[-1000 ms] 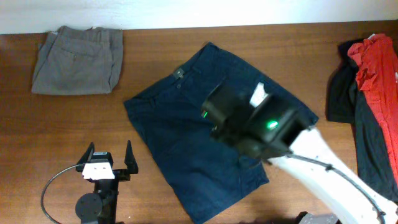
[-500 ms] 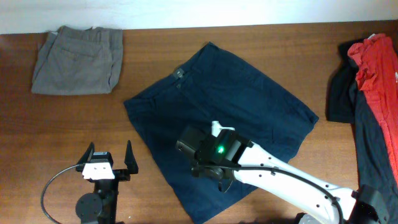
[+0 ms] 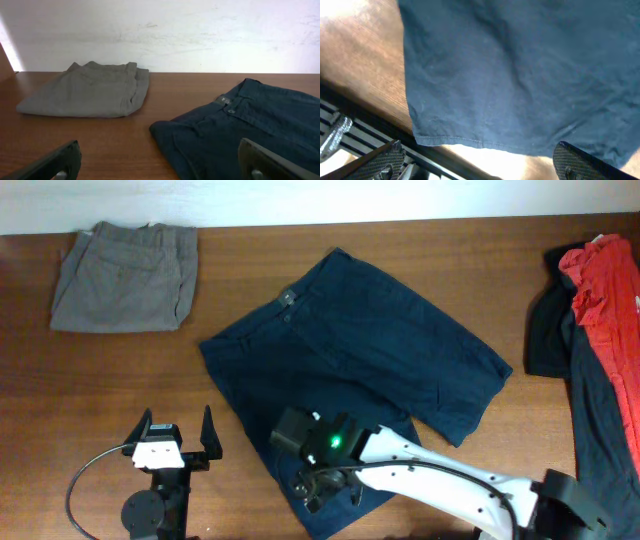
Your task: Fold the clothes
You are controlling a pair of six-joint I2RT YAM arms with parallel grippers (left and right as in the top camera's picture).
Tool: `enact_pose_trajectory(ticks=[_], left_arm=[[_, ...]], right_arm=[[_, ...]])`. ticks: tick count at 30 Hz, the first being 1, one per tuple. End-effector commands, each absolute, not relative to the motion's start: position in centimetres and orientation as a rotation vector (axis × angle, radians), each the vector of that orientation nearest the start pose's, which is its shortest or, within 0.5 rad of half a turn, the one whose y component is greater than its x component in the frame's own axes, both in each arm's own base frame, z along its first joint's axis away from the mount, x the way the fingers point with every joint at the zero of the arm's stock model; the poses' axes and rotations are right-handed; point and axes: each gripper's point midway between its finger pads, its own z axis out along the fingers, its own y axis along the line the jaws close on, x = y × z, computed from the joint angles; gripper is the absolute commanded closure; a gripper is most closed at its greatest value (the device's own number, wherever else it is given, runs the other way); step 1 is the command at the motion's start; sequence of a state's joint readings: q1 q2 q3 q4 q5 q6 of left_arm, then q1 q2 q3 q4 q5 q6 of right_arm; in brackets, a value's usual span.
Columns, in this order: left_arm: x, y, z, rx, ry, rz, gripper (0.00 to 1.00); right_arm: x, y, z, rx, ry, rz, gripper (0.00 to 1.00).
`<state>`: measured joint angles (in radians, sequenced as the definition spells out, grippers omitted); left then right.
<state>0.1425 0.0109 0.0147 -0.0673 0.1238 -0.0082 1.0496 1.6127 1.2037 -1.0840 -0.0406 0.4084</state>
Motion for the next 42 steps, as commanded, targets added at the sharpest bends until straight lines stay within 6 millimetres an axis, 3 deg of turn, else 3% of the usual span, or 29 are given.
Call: enact_pose_trajectory(ticks=[1,6,11,24,29,35,42], left_arm=[[24.5,1.1,16.0,-0.014,1.635,-0.006,0.01],[24.5,1.1,16.0,-0.015,1.635,-0.006,0.01],[24.5,1.1,16.0,-0.014,1.635,-0.006,0.01],[24.5,1.1,16.0,-0.014,1.635,-0.006,0.01],[24.5,1.1,16.0,-0.015,1.635,-0.006,0.01],[24.5,1.1,16.0,-0.015,1.635,-0.006,0.01],[24.5,1.1,16.0,-0.015,1.635,-0.006,0.01]], right_arm=[[12.7,27.4,7.8,-1.168,2.92,0.146,0.01],[10.9,28.9,5.7,-1.287,2.904,0.117,0.0],[10.0,28.9,4.5,-1.282,2.952,0.076,0.01],[6.2,29.3,3.7,-1.486,2.89,0.064,0.0],[6.9,28.7,3.2,-1.493,2.822,-0.039,0.17],[7.7,29.4,3.1,-1.524,2.781,0.001,0.27],[7.3,29.7,3.1,-1.538,2.791,0.045,0.3]])
